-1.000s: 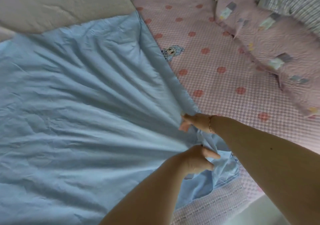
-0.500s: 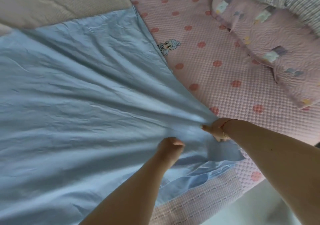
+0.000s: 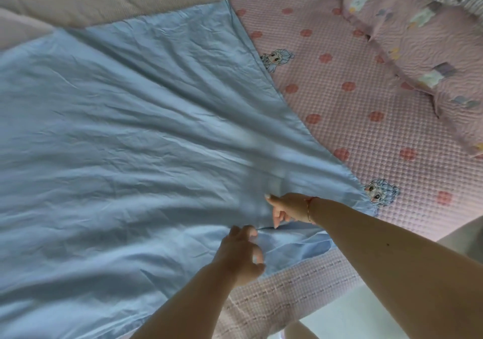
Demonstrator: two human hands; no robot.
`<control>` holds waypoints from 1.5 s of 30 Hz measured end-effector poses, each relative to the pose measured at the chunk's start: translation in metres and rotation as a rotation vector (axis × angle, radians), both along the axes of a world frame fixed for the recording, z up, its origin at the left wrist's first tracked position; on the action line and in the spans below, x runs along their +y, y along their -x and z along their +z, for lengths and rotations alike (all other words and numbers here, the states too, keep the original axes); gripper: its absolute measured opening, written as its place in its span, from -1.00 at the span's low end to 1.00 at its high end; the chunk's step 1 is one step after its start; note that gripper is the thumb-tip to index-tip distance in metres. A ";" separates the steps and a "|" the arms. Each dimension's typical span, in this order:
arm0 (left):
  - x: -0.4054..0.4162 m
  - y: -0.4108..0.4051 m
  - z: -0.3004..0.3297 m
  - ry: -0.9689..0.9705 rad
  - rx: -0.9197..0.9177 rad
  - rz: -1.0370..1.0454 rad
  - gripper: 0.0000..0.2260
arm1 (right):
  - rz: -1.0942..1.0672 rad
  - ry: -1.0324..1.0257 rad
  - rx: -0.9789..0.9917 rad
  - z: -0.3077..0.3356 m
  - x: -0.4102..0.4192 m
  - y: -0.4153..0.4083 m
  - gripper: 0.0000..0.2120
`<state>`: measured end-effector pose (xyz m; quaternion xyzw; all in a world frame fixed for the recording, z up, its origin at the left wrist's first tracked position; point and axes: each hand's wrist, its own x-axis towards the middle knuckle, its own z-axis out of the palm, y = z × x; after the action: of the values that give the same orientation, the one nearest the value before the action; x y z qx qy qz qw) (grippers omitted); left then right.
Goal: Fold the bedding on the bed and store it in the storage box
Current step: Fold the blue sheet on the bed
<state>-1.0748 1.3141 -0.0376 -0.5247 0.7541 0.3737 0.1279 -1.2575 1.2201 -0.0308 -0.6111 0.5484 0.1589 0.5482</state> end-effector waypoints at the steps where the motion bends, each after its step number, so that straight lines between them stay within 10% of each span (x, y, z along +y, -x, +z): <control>1: 0.005 -0.006 0.000 -0.015 0.004 -0.043 -0.80 | 0.080 -0.004 0.029 0.000 0.003 -0.007 -0.21; 8: 0.012 -0.034 -0.009 0.021 -0.038 -0.064 -0.57 | 0.291 0.102 0.243 0.011 0.027 -0.016 -0.42; 18: 0.023 -0.048 0.002 -0.188 0.275 0.449 -0.79 | 0.175 -0.115 0.312 0.016 0.036 -0.021 -0.23; 25: 0.055 -0.056 0.004 -0.425 0.172 0.313 -0.78 | 0.378 0.015 0.465 0.013 0.062 -0.025 -0.29; 29: 0.058 -0.081 0.011 0.059 -0.048 0.532 -0.53 | 0.270 0.222 0.231 0.023 0.060 -0.061 -0.46; 35: 0.080 -0.139 0.024 -0.497 -0.149 0.457 -0.76 | 0.297 -0.388 0.376 0.021 0.087 -0.125 -0.22; 38: 0.081 -0.175 0.026 -0.034 -0.319 0.419 -0.61 | 0.257 0.005 0.303 0.022 0.088 -0.156 -0.36; 40: 0.088 -0.197 0.026 -0.049 -0.391 0.421 -0.43 | 0.275 0.219 0.175 0.022 0.092 -0.179 -0.49; 45: 0.116 -0.258 0.023 -0.436 -0.412 0.530 -0.48 | 0.305 -0.267 0.238 0.027 0.120 -0.236 -0.30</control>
<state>-0.8166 1.4301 -0.0145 -0.7258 0.4540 0.4318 0.2839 -1.0218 1.3406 -0.0036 -0.5858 0.4846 0.3820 0.5255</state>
